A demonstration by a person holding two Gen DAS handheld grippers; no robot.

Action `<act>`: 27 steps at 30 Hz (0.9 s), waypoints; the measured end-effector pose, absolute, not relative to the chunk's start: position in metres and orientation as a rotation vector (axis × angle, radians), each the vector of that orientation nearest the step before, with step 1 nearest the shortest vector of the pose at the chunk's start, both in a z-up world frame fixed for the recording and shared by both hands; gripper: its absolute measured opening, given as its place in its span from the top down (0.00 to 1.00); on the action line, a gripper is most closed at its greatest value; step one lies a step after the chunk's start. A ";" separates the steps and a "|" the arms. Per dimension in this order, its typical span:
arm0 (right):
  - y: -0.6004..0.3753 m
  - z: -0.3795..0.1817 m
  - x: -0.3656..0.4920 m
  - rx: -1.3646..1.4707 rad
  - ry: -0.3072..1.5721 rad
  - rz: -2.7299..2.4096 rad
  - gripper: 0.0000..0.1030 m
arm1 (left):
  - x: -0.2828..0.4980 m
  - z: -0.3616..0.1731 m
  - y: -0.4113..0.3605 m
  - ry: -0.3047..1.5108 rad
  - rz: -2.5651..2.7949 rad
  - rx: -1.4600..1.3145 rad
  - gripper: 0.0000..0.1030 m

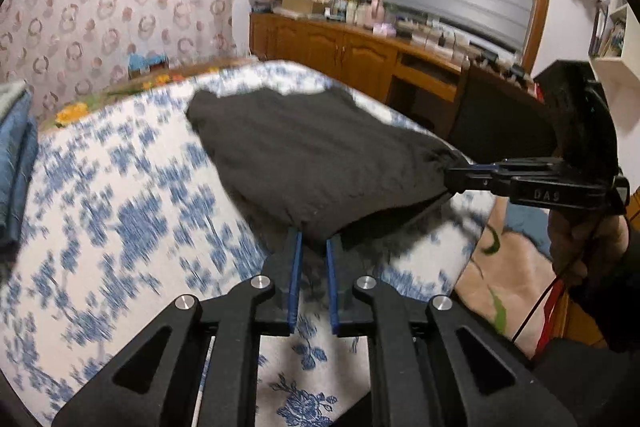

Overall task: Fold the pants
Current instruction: 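Lift the black garment hem high with both tools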

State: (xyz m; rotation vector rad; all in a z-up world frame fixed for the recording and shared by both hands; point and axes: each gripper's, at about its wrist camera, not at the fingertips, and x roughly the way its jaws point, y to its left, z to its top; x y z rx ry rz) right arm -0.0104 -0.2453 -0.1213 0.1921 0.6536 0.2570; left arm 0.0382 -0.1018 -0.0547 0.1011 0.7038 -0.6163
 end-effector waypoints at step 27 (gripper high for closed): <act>-0.207 0.065 -0.074 0.015 0.182 0.415 0.91 | 0.021 0.150 -0.032 0.291 -0.486 0.111 0.92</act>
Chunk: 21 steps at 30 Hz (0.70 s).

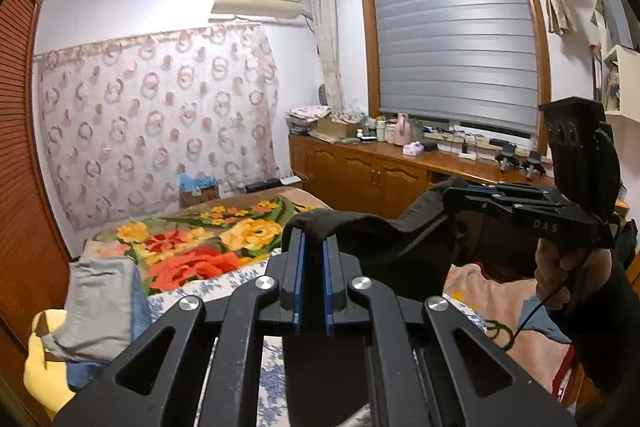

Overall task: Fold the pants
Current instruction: 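Lift the black garment hem high with both tools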

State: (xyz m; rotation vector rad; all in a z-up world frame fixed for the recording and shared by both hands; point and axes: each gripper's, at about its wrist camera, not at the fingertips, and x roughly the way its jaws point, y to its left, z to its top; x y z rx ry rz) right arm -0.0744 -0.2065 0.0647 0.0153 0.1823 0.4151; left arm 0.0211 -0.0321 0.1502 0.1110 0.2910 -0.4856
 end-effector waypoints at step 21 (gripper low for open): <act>-0.217 0.024 0.035 -0.012 0.351 0.480 0.91 | 0.082 0.069 -0.008 0.448 -0.401 0.079 0.92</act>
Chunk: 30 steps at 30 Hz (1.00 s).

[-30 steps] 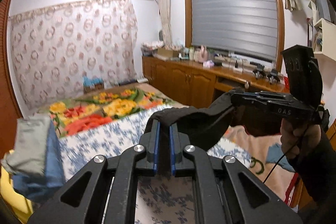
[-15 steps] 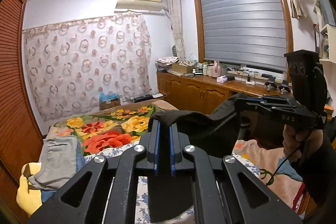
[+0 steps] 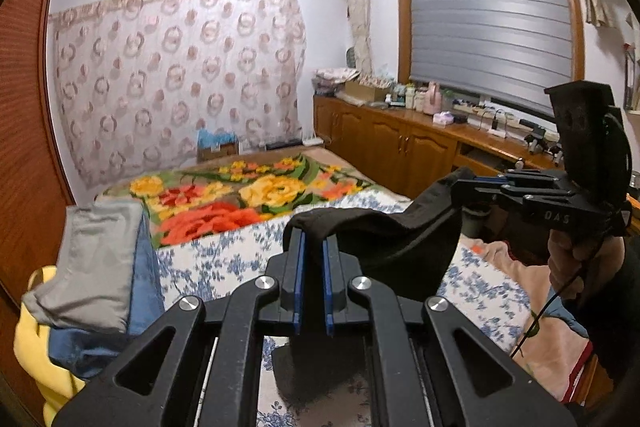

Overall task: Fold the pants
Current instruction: 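Lift the black garment hem high with both tools, then lower the held hem back onto the bed with both tools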

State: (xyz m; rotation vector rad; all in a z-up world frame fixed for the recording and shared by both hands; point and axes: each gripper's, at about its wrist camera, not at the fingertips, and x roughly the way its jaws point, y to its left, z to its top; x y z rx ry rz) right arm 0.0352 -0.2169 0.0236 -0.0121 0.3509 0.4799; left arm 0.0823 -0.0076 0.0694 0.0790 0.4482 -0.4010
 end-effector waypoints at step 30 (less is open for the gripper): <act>-0.171 0.150 0.205 -0.088 0.271 0.462 0.91 | 0.210 0.108 0.005 0.396 -0.265 0.140 0.92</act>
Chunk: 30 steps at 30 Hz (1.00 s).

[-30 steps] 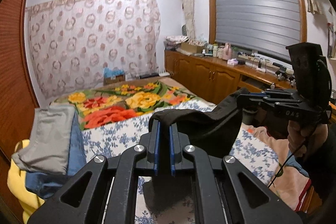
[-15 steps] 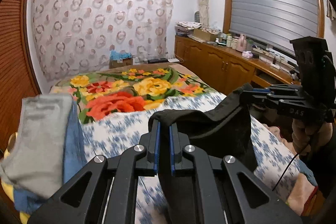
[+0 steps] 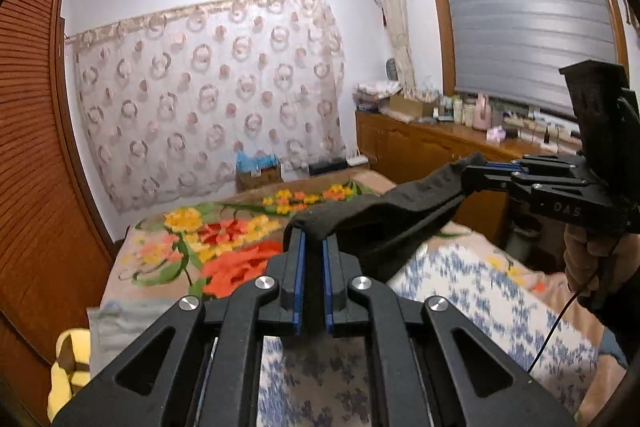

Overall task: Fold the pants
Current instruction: 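Lower the held hem back onto the bed with both tools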

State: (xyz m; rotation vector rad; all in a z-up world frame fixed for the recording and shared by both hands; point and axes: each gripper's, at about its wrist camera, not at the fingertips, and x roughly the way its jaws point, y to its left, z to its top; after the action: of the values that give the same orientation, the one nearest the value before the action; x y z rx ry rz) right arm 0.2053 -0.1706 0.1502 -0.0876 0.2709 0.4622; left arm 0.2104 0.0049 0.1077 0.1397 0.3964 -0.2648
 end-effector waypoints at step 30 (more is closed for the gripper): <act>-0.154 0.062 0.116 -0.105 0.660 0.487 0.91 | 0.068 -0.019 0.005 0.633 -0.358 0.108 0.92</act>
State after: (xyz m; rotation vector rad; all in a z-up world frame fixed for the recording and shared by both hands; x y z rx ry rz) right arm 0.1157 -0.1544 0.0620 -0.1046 0.6599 0.4870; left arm 0.0676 0.0049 -0.0190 0.1080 0.6335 -0.3583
